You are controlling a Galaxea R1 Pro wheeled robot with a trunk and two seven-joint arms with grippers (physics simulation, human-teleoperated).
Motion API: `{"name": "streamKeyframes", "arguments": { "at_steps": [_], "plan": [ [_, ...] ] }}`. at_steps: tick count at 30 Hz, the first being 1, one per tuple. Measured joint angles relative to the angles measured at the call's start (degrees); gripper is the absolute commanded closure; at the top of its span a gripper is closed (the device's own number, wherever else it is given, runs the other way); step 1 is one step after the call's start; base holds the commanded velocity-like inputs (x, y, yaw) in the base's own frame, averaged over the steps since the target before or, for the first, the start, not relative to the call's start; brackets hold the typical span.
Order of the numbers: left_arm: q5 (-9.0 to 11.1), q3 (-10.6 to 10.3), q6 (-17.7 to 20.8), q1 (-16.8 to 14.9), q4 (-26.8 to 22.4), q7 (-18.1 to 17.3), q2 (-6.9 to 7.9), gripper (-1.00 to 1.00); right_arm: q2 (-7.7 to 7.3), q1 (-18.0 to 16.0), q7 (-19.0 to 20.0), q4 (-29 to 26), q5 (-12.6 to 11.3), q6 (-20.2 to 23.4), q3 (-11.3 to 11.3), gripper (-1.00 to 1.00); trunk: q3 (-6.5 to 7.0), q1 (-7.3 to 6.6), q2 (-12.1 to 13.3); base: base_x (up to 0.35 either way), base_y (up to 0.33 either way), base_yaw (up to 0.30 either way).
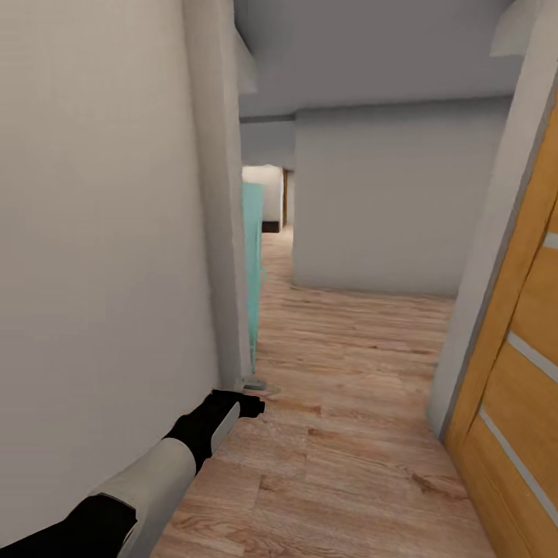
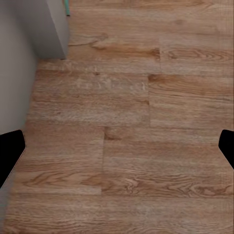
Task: Move the two storage containers from the living room to the garage. In the garage, place one container on the floor and stack the other container on top of it (either order is fine).
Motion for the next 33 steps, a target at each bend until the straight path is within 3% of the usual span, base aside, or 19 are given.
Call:
{"name": "streamKeyframes", "arguments": {
  "at_steps": [6,33],
  "plan": [
    [-0.01,-0.06,-0.02,-0.01,0.02,-0.09,0.00,-1.00,0.00,0.01,0.04,-0.02,0.00,0.01,0.00,-1.00,0.00,0.00,0.00,0.329,-0.148,0.138],
    [-0.02,-0.06,-0.02,-0.01,0.02,-0.22,0.00,-1.00,0.00,0.01,0.04,-0.02,-0.04,0.01,0.00,-1.00,0.00,0.00,0.00,0.329,-0.152,0.002]
  ]
}}
